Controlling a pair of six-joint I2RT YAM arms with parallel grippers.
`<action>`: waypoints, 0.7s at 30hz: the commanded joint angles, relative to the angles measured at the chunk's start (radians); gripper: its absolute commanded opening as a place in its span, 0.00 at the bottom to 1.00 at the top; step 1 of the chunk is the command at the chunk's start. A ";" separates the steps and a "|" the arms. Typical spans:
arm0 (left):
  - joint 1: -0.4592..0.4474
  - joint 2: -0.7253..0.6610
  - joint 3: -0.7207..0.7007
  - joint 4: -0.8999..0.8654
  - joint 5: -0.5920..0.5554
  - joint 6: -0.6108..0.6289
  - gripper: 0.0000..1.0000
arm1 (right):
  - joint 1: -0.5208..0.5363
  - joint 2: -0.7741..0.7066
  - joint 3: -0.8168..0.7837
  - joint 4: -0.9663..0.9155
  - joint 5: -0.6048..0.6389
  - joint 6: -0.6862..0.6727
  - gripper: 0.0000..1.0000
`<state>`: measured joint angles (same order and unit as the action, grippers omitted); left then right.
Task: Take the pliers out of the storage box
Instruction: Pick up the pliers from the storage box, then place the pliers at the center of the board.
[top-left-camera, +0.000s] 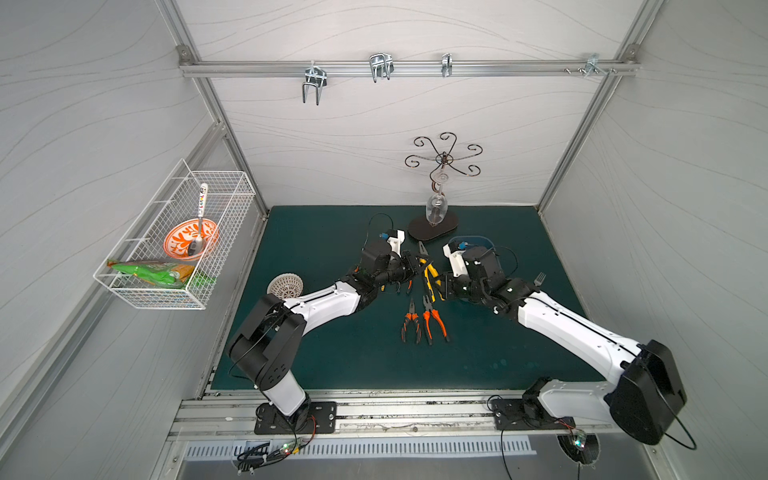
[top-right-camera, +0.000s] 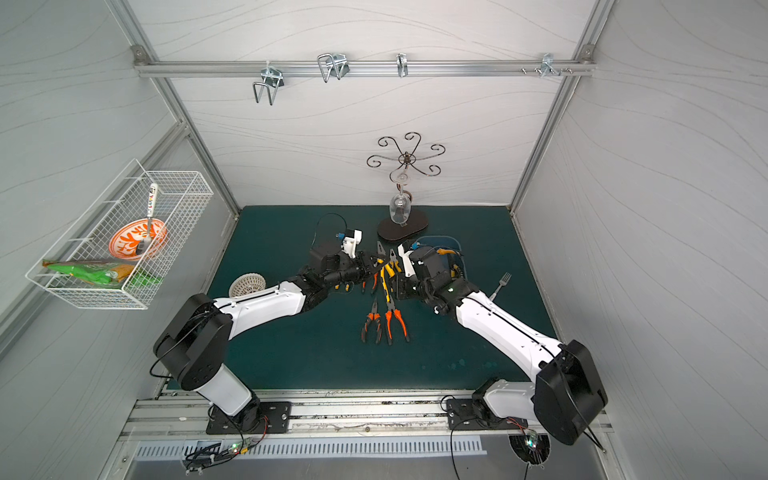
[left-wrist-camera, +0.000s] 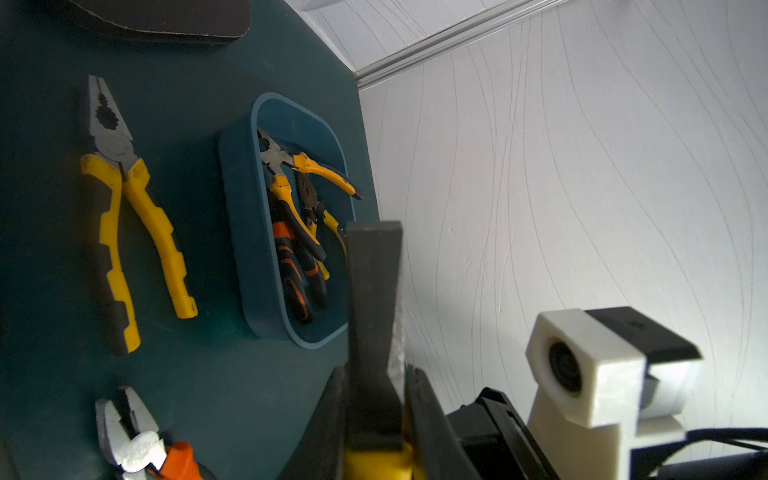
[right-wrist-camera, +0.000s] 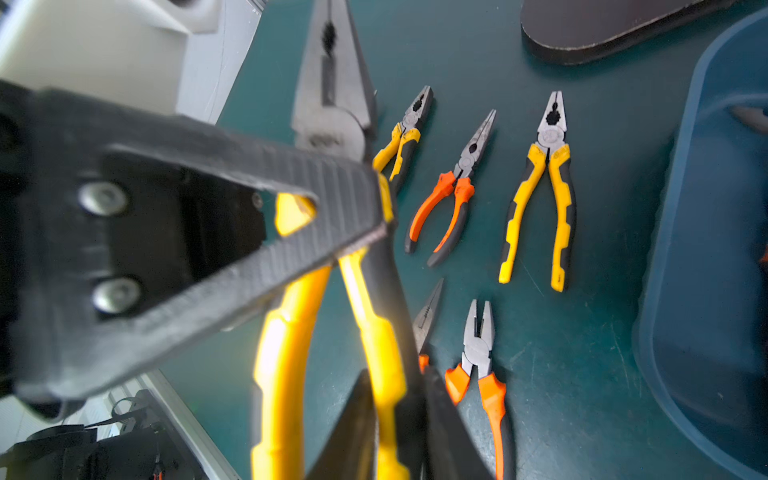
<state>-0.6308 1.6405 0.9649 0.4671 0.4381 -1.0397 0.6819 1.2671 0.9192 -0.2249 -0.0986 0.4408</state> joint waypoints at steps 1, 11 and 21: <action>0.007 -0.008 0.040 0.033 0.060 0.057 0.00 | 0.009 -0.035 0.026 0.034 -0.028 -0.045 0.55; 0.073 -0.126 -0.057 -0.149 0.139 0.246 0.00 | 0.009 -0.147 -0.054 -0.034 -0.135 -0.161 0.79; 0.077 -0.226 -0.216 -0.359 0.093 0.382 0.00 | 0.056 -0.262 -0.122 -0.091 -0.224 -0.320 0.99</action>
<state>-0.5549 1.4399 0.7624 0.1116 0.5343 -0.7204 0.7181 1.0359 0.8116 -0.2779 -0.2821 0.1928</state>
